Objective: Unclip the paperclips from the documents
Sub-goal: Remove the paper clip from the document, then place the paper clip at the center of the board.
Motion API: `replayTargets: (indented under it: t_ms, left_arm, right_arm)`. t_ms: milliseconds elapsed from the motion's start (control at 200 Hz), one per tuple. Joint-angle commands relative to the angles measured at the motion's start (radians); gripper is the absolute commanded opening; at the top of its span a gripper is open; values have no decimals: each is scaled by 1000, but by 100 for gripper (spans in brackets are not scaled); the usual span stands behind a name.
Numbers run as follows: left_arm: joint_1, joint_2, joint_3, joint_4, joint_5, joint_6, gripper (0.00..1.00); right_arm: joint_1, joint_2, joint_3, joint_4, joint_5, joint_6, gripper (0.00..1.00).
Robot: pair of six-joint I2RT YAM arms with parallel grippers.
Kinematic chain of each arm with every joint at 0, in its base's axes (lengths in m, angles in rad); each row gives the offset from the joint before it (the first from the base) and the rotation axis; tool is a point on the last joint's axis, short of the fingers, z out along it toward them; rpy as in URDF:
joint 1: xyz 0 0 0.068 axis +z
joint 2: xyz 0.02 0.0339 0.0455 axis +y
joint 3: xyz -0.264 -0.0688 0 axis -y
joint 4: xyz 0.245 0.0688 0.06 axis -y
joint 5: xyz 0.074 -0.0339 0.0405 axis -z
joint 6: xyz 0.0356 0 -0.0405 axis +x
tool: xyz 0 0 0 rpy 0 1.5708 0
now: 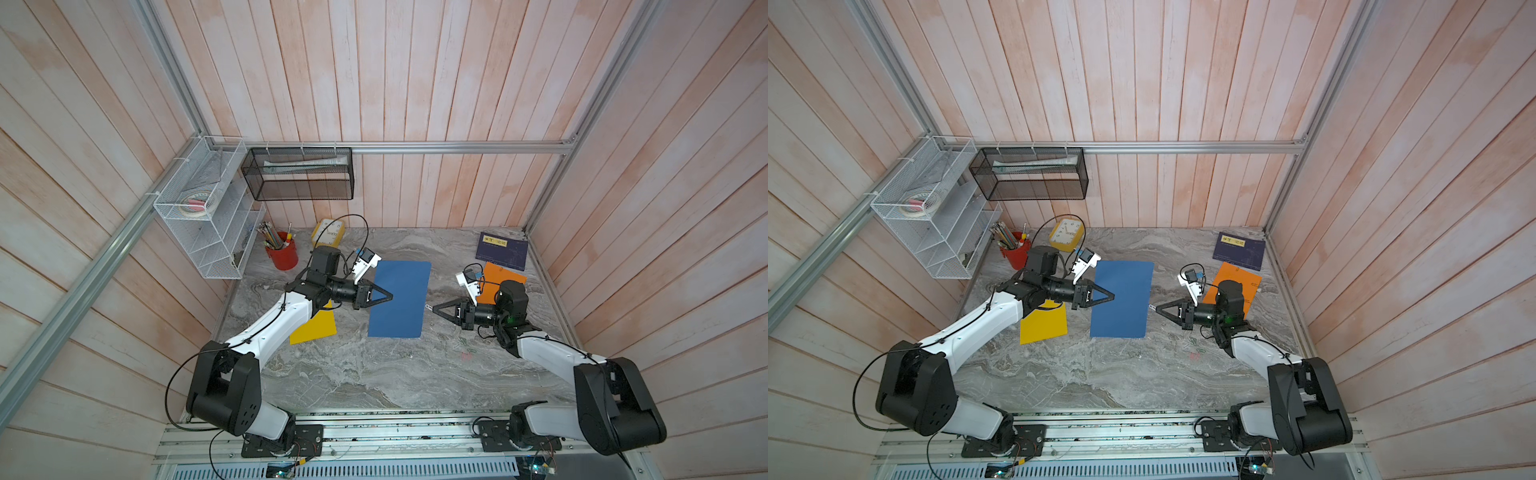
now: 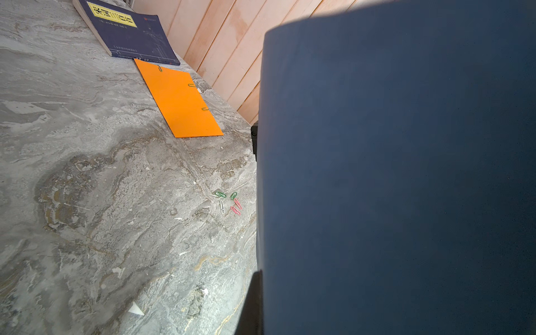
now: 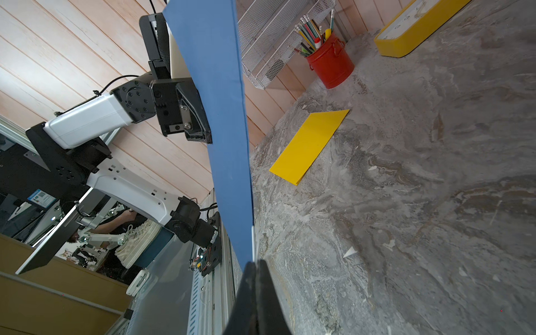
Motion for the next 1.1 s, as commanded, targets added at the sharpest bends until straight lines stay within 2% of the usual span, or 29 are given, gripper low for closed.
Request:
replayTargets:
  t_ms: [0,365,495,780,1095]
  left_arm:
    - [8,-21,6,2,-13,14,0]
    - [7,-12,-4,29,-19,10,0]
    - [8,-10,-6,35,-16,7,0]
    - [8,-8,-13,43,-19,3,0]
    - [7,14,-11,61,-20,-8,0]
  right_arm:
    - [-10,-32,-15,-89,50,-27,1]
    - [-59,-149,-104,-409,325,-1,1]
    - [-64,-149,-139,-515,418,16,1]
    - [-63,-149,-236,-538,494,99,1]
    - [-40,-179,-248,-661,583,89,2]
